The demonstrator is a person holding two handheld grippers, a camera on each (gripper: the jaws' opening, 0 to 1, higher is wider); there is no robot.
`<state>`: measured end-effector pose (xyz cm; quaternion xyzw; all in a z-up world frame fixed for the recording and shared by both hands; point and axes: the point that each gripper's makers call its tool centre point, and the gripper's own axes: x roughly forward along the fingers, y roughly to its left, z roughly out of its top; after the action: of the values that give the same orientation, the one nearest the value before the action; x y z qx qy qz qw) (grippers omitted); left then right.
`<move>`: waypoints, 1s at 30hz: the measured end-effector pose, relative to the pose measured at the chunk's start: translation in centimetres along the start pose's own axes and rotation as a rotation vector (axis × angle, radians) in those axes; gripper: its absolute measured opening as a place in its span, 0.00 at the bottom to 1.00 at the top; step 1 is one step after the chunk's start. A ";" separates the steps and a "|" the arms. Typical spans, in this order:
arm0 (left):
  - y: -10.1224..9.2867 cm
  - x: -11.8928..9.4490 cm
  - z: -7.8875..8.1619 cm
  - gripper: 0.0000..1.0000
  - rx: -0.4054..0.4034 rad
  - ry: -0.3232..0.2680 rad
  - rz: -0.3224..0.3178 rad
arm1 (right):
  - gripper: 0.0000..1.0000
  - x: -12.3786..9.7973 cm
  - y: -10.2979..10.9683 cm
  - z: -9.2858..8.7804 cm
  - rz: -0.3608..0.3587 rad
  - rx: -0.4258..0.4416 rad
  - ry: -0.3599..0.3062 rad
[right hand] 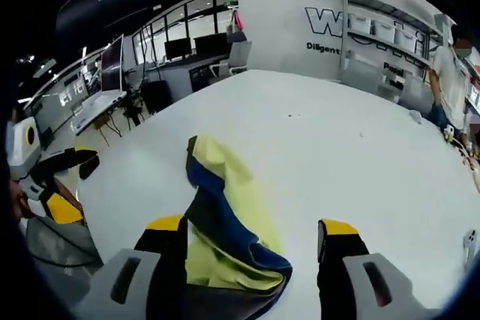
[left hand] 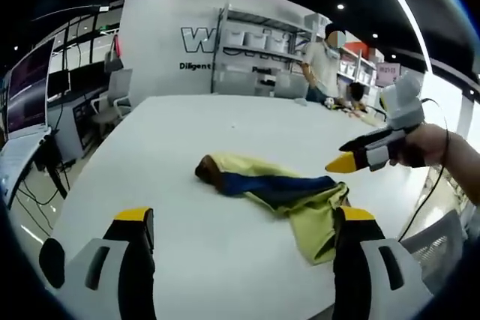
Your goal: Fold the garment on the visible template until the final outline fits inside the template.
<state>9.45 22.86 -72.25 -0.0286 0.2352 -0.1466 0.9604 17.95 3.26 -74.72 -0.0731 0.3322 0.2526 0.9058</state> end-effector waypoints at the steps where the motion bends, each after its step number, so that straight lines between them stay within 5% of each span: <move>1: 0.1 0.0 0.0 0.93 -0.001 0.001 0.001 | 0.68 0.2 0.1 0.1 0.004 -0.009 0.004; 13: 0.2 0.5 -0.3 0.91 -0.005 0.016 -0.008 | 0.59 4.1 3.0 2.5 0.097 -0.144 -0.008; 30: 0.5 0.8 -0.6 0.89 -0.019 0.032 -0.012 | 0.48 7.2 6.8 4.8 0.234 -0.302 -0.118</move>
<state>9.95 23.09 -73.18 -0.0367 0.2515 -0.1503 0.9554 21.88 13.52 -75.43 -0.1542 0.2431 0.4068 0.8670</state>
